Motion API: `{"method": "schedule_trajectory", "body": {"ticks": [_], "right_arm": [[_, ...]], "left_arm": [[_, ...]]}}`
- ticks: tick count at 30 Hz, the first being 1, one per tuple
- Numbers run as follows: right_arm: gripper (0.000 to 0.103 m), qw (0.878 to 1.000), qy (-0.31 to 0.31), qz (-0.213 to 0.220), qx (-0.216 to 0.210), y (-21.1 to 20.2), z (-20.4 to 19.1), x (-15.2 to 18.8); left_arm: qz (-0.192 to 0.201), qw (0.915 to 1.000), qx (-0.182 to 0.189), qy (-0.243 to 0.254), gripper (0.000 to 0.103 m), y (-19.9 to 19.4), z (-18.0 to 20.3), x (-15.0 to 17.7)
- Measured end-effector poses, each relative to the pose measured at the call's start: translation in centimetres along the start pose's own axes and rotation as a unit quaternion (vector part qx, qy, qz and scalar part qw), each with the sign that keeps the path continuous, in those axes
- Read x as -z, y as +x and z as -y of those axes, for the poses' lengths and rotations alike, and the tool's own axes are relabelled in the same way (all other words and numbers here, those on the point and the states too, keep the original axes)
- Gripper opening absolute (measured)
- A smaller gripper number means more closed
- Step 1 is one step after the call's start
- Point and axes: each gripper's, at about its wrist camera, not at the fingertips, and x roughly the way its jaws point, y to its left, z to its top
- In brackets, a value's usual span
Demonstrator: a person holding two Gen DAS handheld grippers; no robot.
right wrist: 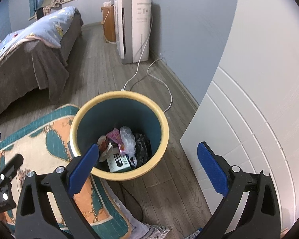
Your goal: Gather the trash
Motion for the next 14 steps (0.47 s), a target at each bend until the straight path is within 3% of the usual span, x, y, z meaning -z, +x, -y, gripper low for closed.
{"method": "schedule_trajectory", "body": {"ticks": [6,14], "right_arm": [[0.097,1.000,-0.002,-0.012,-0.001,0.6,0.0,0.1],[0.097,0.999,0.024,-0.031,-0.001,1.3,0.9,0.1]], "left_arm": [[-0.007,0.9997,0.019,-0.013,0.098,0.2,-0.5,-0.2],[0.000,0.9999,-0.004,-0.011,0.098,-0.4,-0.7,-0.2]]}}
